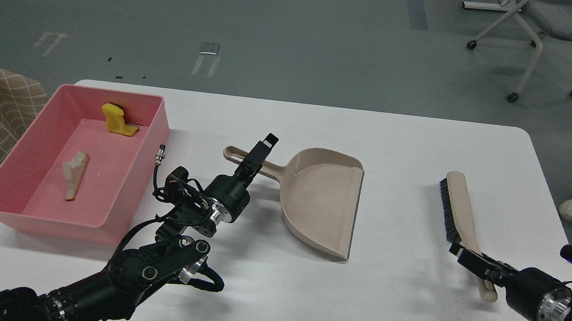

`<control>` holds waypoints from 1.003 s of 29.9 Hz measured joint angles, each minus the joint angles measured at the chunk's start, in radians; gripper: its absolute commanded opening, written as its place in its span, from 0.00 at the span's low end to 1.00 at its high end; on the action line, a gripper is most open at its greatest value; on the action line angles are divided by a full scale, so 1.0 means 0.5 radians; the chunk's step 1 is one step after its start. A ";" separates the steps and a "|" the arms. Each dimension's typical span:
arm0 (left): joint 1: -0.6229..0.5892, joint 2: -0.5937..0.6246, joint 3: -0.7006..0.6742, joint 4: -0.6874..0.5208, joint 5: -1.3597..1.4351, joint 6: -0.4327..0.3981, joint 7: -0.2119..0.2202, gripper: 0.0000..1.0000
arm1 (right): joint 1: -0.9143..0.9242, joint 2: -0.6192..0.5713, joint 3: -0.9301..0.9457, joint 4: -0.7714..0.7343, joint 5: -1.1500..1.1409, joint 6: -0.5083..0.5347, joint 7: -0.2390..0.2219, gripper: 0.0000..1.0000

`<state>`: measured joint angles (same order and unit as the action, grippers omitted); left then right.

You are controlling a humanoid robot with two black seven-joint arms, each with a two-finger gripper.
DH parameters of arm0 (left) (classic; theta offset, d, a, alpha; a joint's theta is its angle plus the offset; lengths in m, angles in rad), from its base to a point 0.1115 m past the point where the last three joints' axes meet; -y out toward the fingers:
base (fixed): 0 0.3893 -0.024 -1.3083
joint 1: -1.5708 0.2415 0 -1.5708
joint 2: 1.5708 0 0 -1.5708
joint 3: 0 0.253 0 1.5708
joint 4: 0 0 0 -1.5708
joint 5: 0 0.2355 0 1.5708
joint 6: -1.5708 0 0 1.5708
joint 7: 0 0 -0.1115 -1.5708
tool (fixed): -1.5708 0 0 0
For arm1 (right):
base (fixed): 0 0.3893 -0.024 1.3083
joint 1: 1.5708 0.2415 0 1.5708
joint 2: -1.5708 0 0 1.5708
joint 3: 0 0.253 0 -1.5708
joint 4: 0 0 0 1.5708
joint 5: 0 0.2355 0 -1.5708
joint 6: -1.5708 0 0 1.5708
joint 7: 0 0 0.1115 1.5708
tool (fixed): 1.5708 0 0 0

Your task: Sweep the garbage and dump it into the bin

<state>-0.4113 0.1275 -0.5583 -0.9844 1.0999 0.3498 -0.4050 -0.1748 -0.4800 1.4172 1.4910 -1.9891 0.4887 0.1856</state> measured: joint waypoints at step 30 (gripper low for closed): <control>-0.014 0.203 0.000 0.003 -0.019 0.000 0.002 0.98 | 0.018 0.003 0.004 0.003 0.076 0.000 0.003 0.98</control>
<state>-0.4184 0.2288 -0.5584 -0.9829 1.0906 0.3498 -0.4038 -0.1656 -0.4786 1.4190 1.4925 -1.9513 0.4887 0.1871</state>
